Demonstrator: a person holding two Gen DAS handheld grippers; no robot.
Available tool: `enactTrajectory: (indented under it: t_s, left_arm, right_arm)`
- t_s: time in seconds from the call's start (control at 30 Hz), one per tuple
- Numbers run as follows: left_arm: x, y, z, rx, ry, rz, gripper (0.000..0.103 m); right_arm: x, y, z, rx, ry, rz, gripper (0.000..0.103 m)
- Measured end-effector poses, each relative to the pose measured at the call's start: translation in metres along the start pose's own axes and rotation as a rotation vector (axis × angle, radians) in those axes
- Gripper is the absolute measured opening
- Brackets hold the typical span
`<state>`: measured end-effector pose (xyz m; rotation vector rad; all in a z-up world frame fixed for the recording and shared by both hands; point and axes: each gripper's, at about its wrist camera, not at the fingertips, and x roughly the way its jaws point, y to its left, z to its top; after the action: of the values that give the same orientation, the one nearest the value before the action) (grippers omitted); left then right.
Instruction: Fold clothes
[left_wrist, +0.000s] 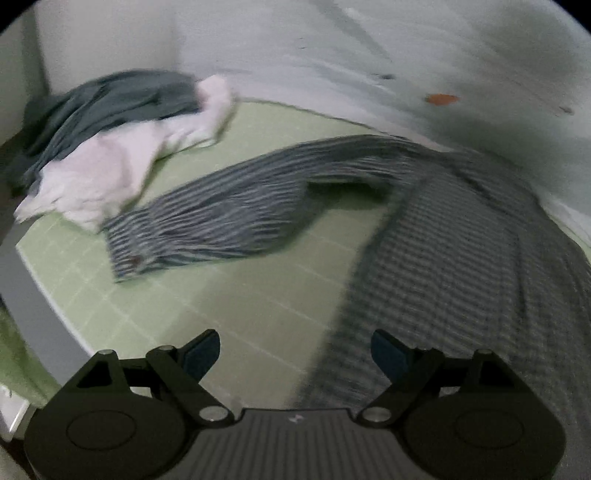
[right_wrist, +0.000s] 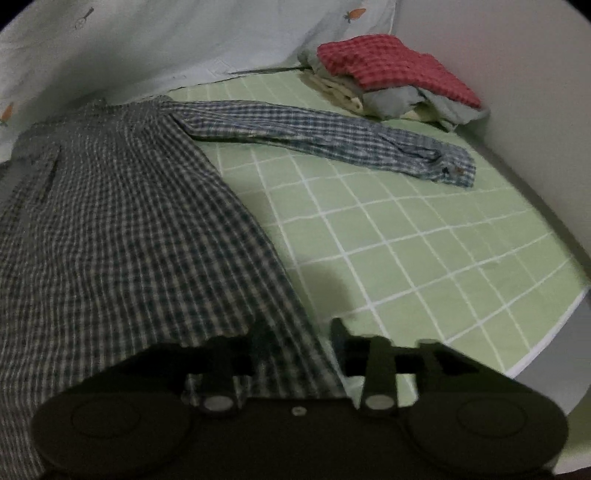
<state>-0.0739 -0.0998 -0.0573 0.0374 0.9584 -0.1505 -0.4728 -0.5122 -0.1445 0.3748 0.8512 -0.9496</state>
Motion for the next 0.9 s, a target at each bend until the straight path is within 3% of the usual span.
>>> enactTrajectory:
  t_s: [0.03, 0.07, 0.13, 0.37, 0.5, 0.67, 0.77, 0.83, 0.9]
  left_arm:
    - [0.004, 0.011, 0.003, -0.020, 0.007, 0.012, 0.089]
    - [0.008, 0.023, 0.008, -0.041, 0.015, 0.026, 0.089]
    - [0.018, 0.047, 0.017, -0.083, 0.030, 0.055, 0.089]
    - [0.051, 0.128, 0.050, -0.229, 0.045, 0.115, 0.089]
    - [0.072, 0.150, 0.064, -0.235, 0.055, 0.113, 0.089]
    - [0.094, 0.164, 0.070, -0.170, 0.076, 0.106, 0.091]
    - [0.099, 0.160, 0.072, -0.066, 0.061, 0.089, 0.090]
    - [0.100, 0.158, 0.071, 0.002, 0.050, 0.072, 0.087]
    - [0.099, 0.156, 0.068, 0.069, 0.033, 0.063, 0.069]
  right_arm:
    - [-0.003, 0.006, 0.002, 0.003, -0.014, -0.009, 0.059]
    - [-0.007, 0.012, 0.004, 0.006, -0.029, -0.018, 0.077]
    - [-0.014, 0.029, 0.006, 0.008, -0.059, -0.027, 0.094]
    - [-0.029, 0.121, -0.001, -0.041, -0.050, 0.055, 0.098]
    - [-0.037, 0.172, -0.014, -0.092, -0.028, 0.121, 0.101]
    - [-0.039, 0.224, -0.031, -0.119, 0.007, 0.155, 0.102]
    - [-0.037, 0.242, -0.040, -0.106, 0.032, 0.140, 0.102]
    - [-0.036, 0.246, -0.045, -0.090, 0.033, 0.128, 0.103]
    - [-0.037, 0.249, -0.050, -0.063, 0.034, 0.116, 0.103]
